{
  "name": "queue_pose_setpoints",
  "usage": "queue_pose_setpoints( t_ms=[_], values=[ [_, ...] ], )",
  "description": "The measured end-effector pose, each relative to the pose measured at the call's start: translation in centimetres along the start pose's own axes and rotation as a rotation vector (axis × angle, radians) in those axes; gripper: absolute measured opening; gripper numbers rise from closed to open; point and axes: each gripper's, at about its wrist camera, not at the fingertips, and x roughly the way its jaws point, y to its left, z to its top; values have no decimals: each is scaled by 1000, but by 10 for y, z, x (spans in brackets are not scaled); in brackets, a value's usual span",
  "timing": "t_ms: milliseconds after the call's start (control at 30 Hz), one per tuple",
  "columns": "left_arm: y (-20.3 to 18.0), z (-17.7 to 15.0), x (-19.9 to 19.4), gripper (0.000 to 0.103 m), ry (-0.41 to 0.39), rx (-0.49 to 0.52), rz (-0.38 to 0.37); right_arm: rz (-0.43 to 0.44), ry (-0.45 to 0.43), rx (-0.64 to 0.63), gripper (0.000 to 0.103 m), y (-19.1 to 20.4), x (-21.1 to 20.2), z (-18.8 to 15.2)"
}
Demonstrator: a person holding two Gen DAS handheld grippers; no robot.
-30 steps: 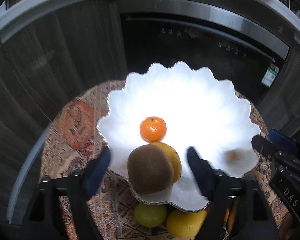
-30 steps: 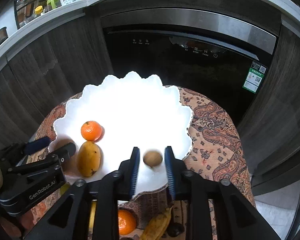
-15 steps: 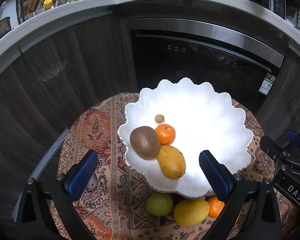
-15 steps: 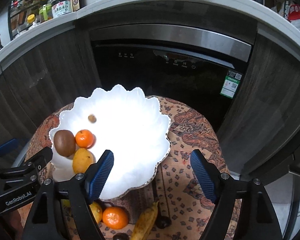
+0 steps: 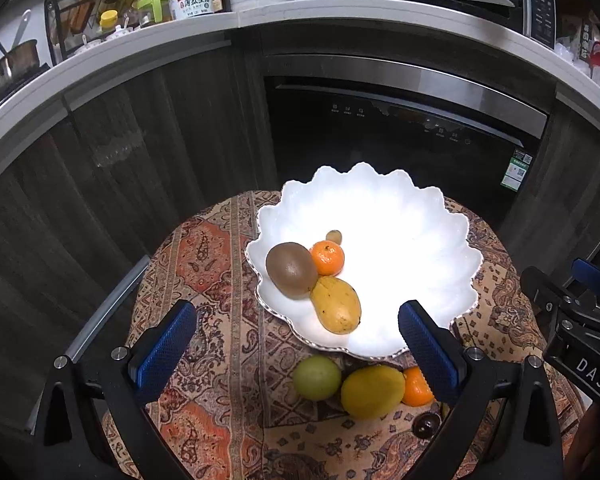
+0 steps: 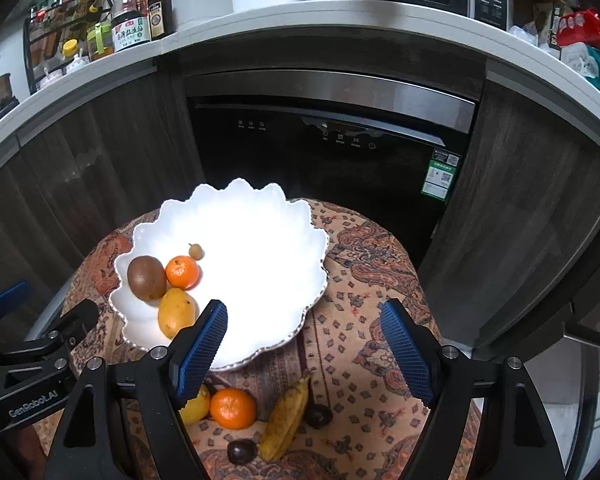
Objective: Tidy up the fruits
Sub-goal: 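Withdraw both tools from the bowl toward the remaining fruits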
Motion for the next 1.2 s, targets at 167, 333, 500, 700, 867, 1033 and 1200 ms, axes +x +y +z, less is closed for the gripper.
queue_pose_setpoints(
  t_ms=[167,333,500,700,867,1033,1200],
  values=[
    [-4,-8,-9,103,-4,0,-6,-1,-2,5,80,-4,-9,-7],
    [-9,-18,-13,103,2,8,-14,-7,-1,12,80,-11,-15,-16],
    [-16,-31,-16,103,9,11,-12,-14,14,13,80,-17,-17,-30],
    [-18,-53,-16,103,22,-20,-26,-42,24,6,80,-24,-16,-50],
    [-24,-73,-14,103,22,-21,-27,-60,51,15,80,-32,-10,-70],
    [-24,-88,-7,103,38,-21,-19,-72,94,48,80,-38,1,-89],
    [-15,-101,4,103,60,-34,-1,-69,133,47,80,-32,14,-103]
  ],
)
